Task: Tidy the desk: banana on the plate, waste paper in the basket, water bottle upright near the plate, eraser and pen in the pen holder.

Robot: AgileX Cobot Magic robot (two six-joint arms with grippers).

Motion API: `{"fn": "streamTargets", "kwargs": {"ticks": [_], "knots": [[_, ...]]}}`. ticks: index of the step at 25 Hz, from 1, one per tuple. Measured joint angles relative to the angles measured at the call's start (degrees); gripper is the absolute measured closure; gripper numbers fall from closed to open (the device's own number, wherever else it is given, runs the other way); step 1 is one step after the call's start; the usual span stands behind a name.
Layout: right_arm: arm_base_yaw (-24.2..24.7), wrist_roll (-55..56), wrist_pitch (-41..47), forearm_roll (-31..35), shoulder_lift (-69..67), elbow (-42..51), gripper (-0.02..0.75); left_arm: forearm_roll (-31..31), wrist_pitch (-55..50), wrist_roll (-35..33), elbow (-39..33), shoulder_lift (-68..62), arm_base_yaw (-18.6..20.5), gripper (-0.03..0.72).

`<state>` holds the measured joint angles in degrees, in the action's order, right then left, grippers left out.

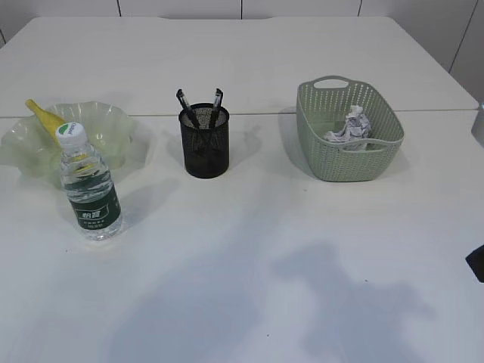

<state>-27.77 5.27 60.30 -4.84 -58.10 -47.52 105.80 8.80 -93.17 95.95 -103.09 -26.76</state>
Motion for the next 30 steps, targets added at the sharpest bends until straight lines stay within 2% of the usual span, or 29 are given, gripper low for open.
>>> {"fn": "streamTargets", "kwargs": {"ticks": [7, 14, 17, 22, 25, 26, 28, 30], "knots": [[0.0, 0.0, -0.1, 0.0, 0.0, 0.0, 0.517, -0.5, -6.5, 0.7, -0.7, 0.0, -0.1, 0.528], [0.0, 0.0, -0.1, 0.0, 0.0, 0.0, 0.517, -0.6, -8.8, 2.4, -7.3, 0.0, -0.1, 0.549], [0.0, 0.0, -0.1, 0.0, 0.0, 0.0, 0.517, -0.9, -14.0, 2.7, -9.9, 0.0, -0.1, 0.554], [0.0, 0.0, -0.1, 0.1, 0.0, 0.0, 0.517, -1.7, -18.5, 7.3, -12.2, 0.0, -0.1, 0.556], [0.0, 0.0, -0.1, 0.1, 0.0, 0.0, 0.517, -7.0, -21.6, 10.8, -14.1, 0.0, -0.1, 0.558], [0.0, 0.0, -0.1, 0.1, 0.0, 0.0, 0.517, -10.6, -23.3, 13.2, -14.8, 0.0, -0.1, 0.558], [0.0, 0.0, -0.1, 0.1, 0.0, 0.0, 0.517, -20.4, -27.1, 19.4, -15.4, 0.0, -0.1, 0.558], [0.0, 0.0, -0.1, 0.1, 0.0, 0.0, 0.517, -33.5, -32.4, 27.3, -15.4, 0.1, -0.1, 0.558]]}}
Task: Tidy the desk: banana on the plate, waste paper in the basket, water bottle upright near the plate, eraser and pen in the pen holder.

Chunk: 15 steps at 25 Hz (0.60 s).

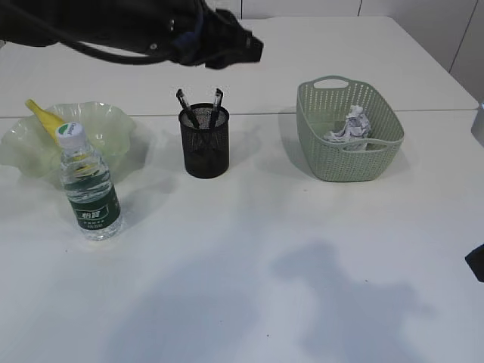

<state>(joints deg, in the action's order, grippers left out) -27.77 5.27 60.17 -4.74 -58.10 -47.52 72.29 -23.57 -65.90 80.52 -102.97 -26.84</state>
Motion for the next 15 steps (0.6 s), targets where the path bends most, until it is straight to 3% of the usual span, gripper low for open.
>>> {"fn": "streamTargets", "kwargs": {"ticks": [4, 7, 10, 15], "knots": [[0.0, 0.0, 0.0, 0.0, 0.0, 0.0, 0.517, -24.7, -9.6, 15.5, 0.0, 0.1, 0.0, 0.558], [0.0, 0.0, 0.0, 0.0, 0.0, 0.0, 0.517, -39.5, -13.0, 28.6, 0.0, 0.1, 0.0, 0.558], [0.0, 0.0, 0.0, 0.0, 0.0, 0.0, 0.517, -49.9, -13.6, 39.2, 0.0, 0.3, 0.0, 0.556], [0.0, 1.8, -1.5, -0.1, 0.0, 0.0, 0.517, -61.7, -15.9, 53.9, 0.0, 1.9, 0.0, 0.527]]}}
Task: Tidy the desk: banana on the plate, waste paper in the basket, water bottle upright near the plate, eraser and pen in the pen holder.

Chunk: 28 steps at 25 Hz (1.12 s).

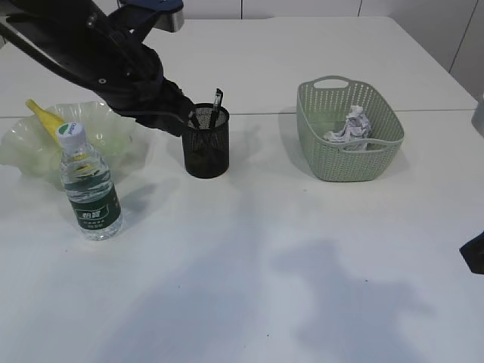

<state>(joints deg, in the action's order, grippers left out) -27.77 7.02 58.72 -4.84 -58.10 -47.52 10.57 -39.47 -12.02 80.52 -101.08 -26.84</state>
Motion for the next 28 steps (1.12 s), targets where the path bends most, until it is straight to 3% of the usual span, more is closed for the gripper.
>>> {"fn": "streamTargets", "kwargs": {"ticks": [7, 11, 28], "knots": [[0.0, 8.2, -3.3, -1.4, 0.0, 0.0, 0.513, -15.2, -3.8, 16.7, 0.0, 2.9, 0.0, 0.430], [0.0, 10.4, -3.3, -4.1, 0.0, 0.0, 0.507, -17.9, -4.5, 21.8, 0.0, 6.0, 1.7, 0.411], [1.3, 12.2, -6.0, -14.0, -3.2, -0.9, 0.504, -21.2, -17.9, 23.7, -0.6, 26.7, 22.0, 0.407]]}}
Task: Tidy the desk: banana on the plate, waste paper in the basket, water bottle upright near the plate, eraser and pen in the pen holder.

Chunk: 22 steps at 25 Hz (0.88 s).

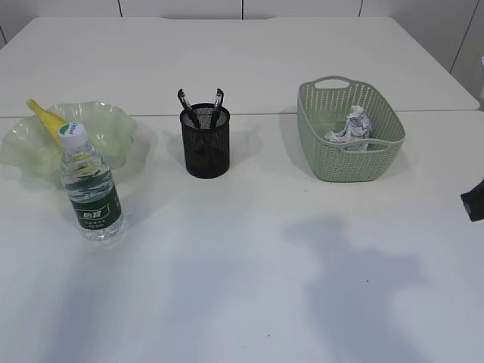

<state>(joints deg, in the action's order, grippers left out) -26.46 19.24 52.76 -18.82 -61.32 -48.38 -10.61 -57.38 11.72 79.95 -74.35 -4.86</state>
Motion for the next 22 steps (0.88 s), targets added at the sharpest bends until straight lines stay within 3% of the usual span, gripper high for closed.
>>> {"fn": "streamTargets", "kwargs": {"ticks": [5, 12, 17, 22], "knots": [[8.5, -0.3, -2.8, 0.0, -1.3, -0.3, 0.502, -0.2, -0.1, 0.4, -6.6, 7.6, 2.6, 0.407], [19.5, -5.1, -3.1, 4.2, -1.3, -0.3, 0.502, -0.8, 0.9, 4.6, -21.4, 19.4, 3.0, 0.407], [20.7, -5.7, -2.6, 5.3, -1.3, -0.3, 0.502, -3.2, 0.3, 6.1, -26.9, 27.2, 3.0, 0.407], [20.8, -5.8, -1.1, 7.3, 2.6, -0.3, 0.505, -6.6, -0.4, 7.8, -27.8, 34.0, 3.1, 0.407]]}}
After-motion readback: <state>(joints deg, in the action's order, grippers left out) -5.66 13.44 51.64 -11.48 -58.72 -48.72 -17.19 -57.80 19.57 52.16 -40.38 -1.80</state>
